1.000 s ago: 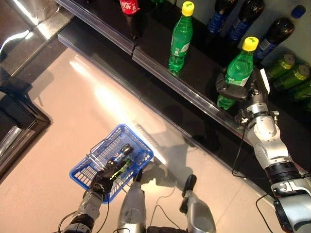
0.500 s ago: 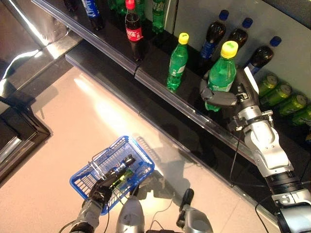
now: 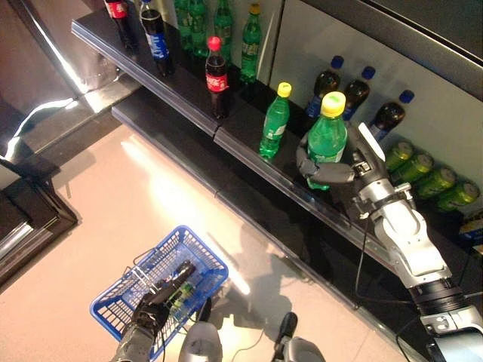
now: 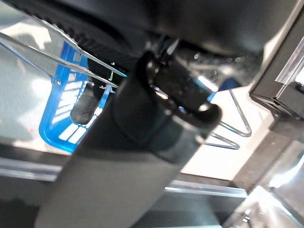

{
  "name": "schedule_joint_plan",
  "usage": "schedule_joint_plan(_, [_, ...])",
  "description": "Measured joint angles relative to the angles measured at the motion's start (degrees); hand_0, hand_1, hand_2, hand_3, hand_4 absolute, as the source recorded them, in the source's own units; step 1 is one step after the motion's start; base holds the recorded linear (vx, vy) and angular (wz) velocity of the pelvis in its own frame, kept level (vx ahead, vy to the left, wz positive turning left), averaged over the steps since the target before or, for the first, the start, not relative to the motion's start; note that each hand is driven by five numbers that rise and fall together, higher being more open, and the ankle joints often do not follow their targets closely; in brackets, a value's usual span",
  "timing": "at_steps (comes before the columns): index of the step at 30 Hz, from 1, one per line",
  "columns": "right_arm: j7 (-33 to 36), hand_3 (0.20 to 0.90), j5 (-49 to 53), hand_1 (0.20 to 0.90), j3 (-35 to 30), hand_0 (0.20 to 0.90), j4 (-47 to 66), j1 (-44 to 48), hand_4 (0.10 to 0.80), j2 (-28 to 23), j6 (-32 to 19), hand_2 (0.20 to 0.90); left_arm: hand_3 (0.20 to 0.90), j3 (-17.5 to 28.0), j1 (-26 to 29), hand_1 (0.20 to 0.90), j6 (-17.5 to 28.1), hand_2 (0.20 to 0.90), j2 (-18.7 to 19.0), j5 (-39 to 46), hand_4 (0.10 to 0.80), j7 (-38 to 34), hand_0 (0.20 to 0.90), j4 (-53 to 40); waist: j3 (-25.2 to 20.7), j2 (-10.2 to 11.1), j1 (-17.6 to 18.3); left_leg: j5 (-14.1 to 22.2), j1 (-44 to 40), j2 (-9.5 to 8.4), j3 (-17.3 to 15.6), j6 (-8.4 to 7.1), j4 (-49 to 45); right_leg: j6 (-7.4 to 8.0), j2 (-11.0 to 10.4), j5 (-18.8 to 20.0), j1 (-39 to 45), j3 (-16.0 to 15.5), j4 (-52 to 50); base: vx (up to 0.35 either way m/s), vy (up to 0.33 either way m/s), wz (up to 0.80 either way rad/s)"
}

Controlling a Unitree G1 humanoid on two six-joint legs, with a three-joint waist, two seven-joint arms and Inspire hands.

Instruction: Pick up the drink and place into the basket.

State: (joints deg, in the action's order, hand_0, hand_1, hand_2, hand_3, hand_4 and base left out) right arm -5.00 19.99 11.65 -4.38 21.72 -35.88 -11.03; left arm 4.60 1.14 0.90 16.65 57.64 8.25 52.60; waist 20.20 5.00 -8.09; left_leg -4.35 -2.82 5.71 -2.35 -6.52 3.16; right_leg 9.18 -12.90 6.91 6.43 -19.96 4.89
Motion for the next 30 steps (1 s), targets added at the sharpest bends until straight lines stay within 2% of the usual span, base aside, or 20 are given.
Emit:
schedule_joint_plan(5, [0.09,0.200,-2.54,0.300,3.52,0.300,0.00,-0.28,0.100,0.87,0.00,0.300,0.200,-0.63,-2.22,0.300,-0.05,0.300,0.34,2.59,0.100,0.12,0.300,-3.39,-1.58,0.61,-1.85,-0.01,0.08,-0.02,0.69,-0.01,0.07,0.04,0.01,-0.13,0.41,-0.47,0.01,0.005,-0.054,0.08])
schedule_joint_plan(12, [3.05,0.200,-6.18,0.300,7.11,0.300,0.03,-0.62,0.100,2.72,-0.01,0.300,0.200,-4.93,-4.07,0.300,-1.97,0.300,1.34,10.41,0.100,2.55,0.300,-15.15,-2.94,2.59,-5.94,-0.43,1.11,-0.12,2.32,-0.09,0.06,0.05,0.04,-0.29,0.56,-2.16,0.02,0.013,-0.043,0.13])
schedule_joint_plan(17, [5.41,0.200,-10.42,0.300,8.56,0.300,0.04,-0.62,0.100,2.73,-0.02,0.300,0.200,-8.35,-4.18,0.300,-4.10,0.300,1.77,14.63,0.100,2.57,0.300,-23.09,-3.03,2.74,-6.30,-1.04,2.06,-0.22,4.42,-0.20,0.11,0.04,0.20,-0.44,0.92,-3.88,0.03,0.016,-0.003,0.18])
schedule_joint_plan(24, [7.63,0.200,-11.09,0.300,10.08,0.300,0.04,-0.62,0.100,2.77,-0.03,0.300,0.200,-13.27,-5.03,0.300,-6.95,0.300,4.20,15.63,0.100,2.72,0.300,-32.41,-3.02,2.75,-7.73,-1.66,2.10,-0.22,5.25,-0.15,1.04,0.10,0.22,-0.63,1.14,-4.94,0.04,-0.002,-0.002,0.08])
schedule_joint_plan(30, [7.85,0.200,-11.09,0.300,11.68,0.300,0.05,-0.62,0.100,2.87,-0.03,0.300,0.200,-14.62,-5.65,0.300,-8.52,0.300,5.98,15.71,0.100,4.05,0.300,-39.08,-3.02,2.75,-8.26,-1.67,2.08,-0.27,5.37,-0.16,1.17,0.19,0.22,-0.77,1.11,-4.98,0.06,0.000,0.005,0.00])
